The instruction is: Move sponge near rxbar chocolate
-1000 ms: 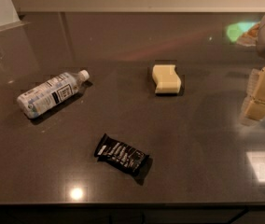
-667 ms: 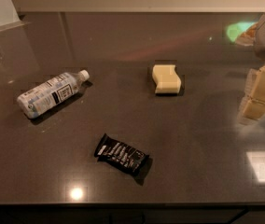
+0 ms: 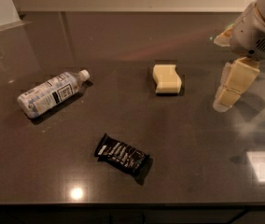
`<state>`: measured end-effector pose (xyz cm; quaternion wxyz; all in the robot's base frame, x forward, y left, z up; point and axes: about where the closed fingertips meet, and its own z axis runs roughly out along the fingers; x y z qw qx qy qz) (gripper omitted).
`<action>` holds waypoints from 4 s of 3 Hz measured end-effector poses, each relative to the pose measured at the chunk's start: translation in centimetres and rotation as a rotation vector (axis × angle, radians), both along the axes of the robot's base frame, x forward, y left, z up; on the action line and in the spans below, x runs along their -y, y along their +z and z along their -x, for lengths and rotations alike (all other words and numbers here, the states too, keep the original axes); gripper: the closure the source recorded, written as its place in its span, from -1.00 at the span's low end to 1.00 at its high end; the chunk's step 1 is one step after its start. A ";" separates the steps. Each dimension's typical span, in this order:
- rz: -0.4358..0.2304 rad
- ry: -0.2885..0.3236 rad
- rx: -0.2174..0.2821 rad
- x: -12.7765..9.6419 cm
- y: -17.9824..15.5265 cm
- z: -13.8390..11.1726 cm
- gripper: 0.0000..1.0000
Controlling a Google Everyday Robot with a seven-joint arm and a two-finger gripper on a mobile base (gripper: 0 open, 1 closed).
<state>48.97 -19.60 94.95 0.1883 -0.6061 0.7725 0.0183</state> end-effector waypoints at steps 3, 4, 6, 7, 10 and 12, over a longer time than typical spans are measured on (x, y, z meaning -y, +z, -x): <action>-0.112 -0.004 0.008 -2.9 -5.0 -7.0 -1.00; -0.120 -0.017 0.007 -3.8 -7.5 -10.1 -1.00; -0.132 -0.037 -0.022 -4.9 -10.7 -13.8 -1.00; -0.146 -0.039 -0.049 -5.4 -11.0 -14.1 -0.65; -0.184 -0.016 -0.159 -6.5 -9.0 -11.0 0.74; -0.226 0.061 -0.225 -7.7 -6.7 -5.9 1.00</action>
Offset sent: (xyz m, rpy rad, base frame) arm 0.1285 0.0399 -0.0880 0.1380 -0.0351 -0.0314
